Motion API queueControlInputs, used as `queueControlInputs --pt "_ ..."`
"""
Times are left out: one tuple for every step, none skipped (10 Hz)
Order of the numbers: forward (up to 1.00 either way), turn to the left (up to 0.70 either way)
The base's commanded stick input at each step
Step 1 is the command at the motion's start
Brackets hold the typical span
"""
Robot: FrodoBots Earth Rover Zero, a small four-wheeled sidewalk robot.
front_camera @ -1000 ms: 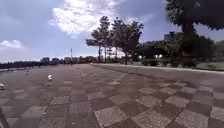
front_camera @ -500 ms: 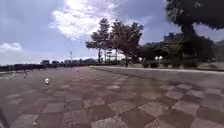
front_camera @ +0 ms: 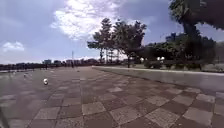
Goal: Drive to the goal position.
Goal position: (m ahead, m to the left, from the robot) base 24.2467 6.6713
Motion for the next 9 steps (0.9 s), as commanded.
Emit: queueControlInputs --pt "0.45 0.00" --pt "0.45 0.00" --pt "0.45 0.00" --pt "0.45 0.00" --pt "0.45 0.00" --pt "0.45 0.00" --pt "0.45 0.00" --pt "0.45 0.18" --pt "0.45 0.26"
